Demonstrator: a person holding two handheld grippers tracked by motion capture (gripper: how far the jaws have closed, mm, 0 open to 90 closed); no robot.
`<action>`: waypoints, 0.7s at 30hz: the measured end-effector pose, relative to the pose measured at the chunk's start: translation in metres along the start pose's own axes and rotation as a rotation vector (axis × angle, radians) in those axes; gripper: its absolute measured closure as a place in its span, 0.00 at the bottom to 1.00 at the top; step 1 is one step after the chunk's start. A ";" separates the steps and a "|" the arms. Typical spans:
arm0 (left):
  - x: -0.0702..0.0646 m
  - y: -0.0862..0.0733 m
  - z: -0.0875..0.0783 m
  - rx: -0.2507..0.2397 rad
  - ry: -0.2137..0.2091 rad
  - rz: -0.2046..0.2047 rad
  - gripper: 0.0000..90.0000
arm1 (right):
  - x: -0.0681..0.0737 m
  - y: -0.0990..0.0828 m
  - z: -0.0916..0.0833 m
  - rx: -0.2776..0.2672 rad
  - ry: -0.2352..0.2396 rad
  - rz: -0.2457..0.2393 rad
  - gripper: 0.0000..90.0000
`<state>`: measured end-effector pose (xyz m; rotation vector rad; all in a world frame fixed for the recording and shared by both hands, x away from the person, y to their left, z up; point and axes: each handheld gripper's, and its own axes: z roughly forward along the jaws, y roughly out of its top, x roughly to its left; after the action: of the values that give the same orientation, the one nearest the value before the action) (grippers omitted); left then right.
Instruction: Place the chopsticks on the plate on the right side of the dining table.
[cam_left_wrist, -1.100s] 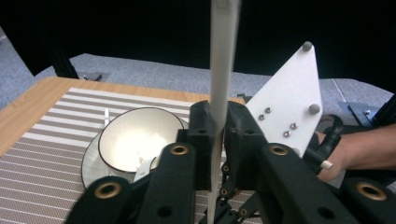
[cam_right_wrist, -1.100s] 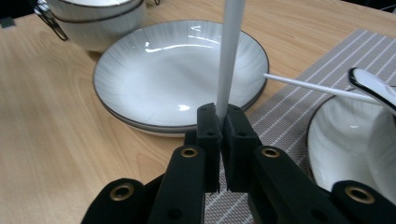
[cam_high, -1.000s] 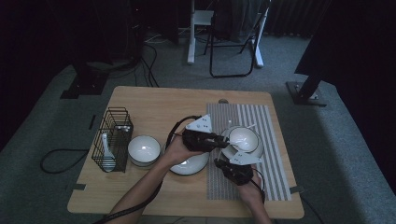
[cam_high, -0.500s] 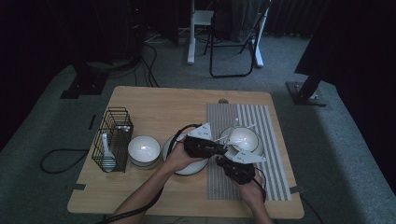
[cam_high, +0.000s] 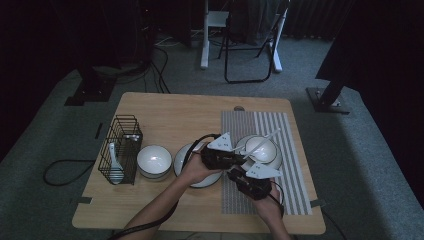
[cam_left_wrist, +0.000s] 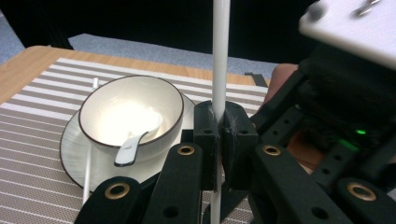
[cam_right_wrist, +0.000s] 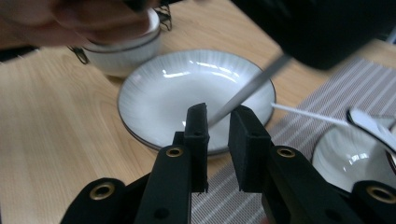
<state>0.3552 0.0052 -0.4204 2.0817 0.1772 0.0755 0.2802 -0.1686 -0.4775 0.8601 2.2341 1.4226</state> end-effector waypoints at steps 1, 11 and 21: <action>0.000 0.000 0.001 0.005 -0.001 0.003 0.96 | 0.002 0.002 0.000 -0.005 0.002 0.000 0.86; 0.009 -0.004 -0.008 0.012 0.050 -0.003 0.96 | 0.000 0.001 -0.001 -0.008 0.004 -0.015 0.82; 0.024 -0.010 -0.021 0.022 0.121 -0.009 0.96 | -0.003 -0.015 0.005 0.082 -0.032 -0.039 0.70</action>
<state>0.3757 0.0317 -0.4192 2.0997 0.2621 0.1946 0.2806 -0.1720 -0.4931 0.8545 2.2859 1.2994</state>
